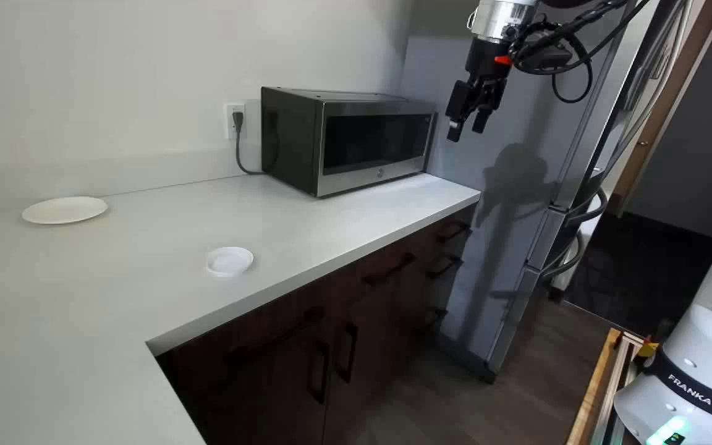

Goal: Open the drawer on the far left

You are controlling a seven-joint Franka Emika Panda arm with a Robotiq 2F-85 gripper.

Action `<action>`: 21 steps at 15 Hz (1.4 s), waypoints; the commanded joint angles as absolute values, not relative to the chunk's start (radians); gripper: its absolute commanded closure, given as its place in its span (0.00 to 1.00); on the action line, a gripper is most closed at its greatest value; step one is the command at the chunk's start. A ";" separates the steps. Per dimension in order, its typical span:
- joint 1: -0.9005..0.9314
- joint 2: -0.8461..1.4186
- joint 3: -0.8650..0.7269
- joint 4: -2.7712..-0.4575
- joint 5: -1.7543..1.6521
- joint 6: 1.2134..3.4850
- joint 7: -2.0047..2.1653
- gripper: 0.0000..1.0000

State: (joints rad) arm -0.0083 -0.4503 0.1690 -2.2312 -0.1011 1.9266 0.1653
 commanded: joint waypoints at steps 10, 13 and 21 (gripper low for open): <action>-0.003 -0.449 0.174 -2.230 -0.153 1.908 0.214 0.00; -0.038 -0.475 0.211 -2.266 -0.266 1.837 0.381 0.00; 0.116 -0.474 0.307 -2.334 -0.359 1.699 0.322 0.00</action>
